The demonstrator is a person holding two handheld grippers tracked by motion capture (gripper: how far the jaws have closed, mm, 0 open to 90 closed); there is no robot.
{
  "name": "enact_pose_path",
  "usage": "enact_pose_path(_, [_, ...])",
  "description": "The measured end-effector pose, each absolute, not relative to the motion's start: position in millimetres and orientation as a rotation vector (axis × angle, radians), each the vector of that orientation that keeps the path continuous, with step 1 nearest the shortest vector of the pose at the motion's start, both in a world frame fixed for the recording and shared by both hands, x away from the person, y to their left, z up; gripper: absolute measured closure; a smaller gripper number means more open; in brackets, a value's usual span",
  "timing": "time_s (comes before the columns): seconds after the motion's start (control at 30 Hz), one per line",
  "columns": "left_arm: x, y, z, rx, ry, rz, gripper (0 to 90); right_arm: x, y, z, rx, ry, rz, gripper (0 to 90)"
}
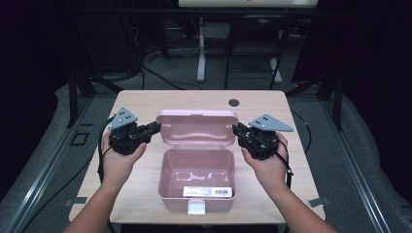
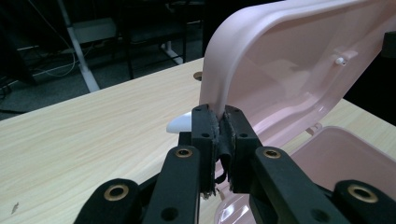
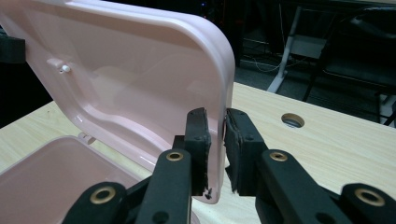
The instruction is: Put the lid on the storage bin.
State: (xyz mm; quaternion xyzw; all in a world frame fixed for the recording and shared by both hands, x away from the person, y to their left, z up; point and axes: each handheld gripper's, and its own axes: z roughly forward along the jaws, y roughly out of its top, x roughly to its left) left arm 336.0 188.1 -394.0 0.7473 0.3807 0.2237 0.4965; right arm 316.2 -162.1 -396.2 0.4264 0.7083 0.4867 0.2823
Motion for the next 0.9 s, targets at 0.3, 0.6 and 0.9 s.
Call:
enact_pose_path(0.3, [328.3, 188.8, -393.6, 1.815, 0.919, 0.538, 83.6, 307.6, -162.4, -396.2, 1.137, 1.907, 1.32, 76.0])
enact_pose_path(0.6, [319.9, 189.7, -395.5, 1.8, 0.912, 0.532, 83.2, 300.4, -164.3, -397.8, 1.129, 1.911, 1.335, 76.1])
enact_pose_path(0.9, [312.4, 191.1, -395.9, 1.811, 0.901, 0.525, 83.2, 293.2, -165.3, -399.5, 1.115, 1.92, 1.343, 76.1])
